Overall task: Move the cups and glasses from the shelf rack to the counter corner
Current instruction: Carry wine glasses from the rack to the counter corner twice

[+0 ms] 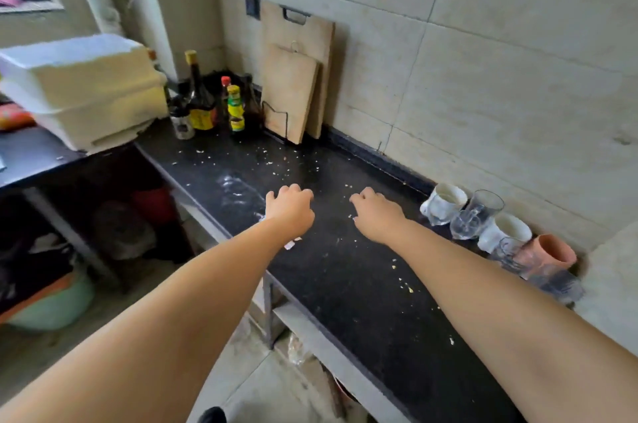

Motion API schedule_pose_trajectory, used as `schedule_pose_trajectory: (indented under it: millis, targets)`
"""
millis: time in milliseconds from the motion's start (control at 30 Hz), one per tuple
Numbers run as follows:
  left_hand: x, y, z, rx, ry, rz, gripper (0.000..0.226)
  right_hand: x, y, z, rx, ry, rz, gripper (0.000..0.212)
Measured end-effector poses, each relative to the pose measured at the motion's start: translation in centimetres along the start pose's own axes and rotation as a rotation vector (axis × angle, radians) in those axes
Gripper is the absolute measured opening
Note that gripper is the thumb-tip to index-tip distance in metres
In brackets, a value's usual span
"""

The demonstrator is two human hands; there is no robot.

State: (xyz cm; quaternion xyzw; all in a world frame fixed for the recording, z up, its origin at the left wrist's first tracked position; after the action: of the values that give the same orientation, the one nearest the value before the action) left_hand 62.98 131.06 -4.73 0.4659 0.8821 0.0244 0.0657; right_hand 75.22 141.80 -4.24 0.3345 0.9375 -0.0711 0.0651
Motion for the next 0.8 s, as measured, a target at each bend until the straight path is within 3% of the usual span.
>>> schedule_pose_trajectory:
  millis: [200,500,800]
  targets:
    - [-7.0,-10.8,-0.7,0.003,0.031,-0.259,0.04,-0.2,-11.9,1.0,-0.056,-0.009,-0.248,0.037]
    - [-21.9,-23.6,-0.1,0.012,0.028,-0.485,0.04,-5.3,-29.5,4.2,-0.091,-0.067,-0.503,0.028]
    - [-48.7,-42.9,-0.8,0.034,0.011,-0.962,0.037,-19.7,-58.3,10.0,-0.015,-0.136,-0.918,0.038]
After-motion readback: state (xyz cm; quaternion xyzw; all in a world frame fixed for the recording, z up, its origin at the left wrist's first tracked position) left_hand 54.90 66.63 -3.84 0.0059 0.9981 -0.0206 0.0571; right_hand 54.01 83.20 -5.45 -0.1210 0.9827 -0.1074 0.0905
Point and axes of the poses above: each hand's wrist, its own x-axis towards the middle knuckle, its own z-axis out of the palm, y = z × x, the point moved 4 cm from there along x, towards the middle knuckle, and after that the axes turned 8 degrees about x, right-handed, at the moved point
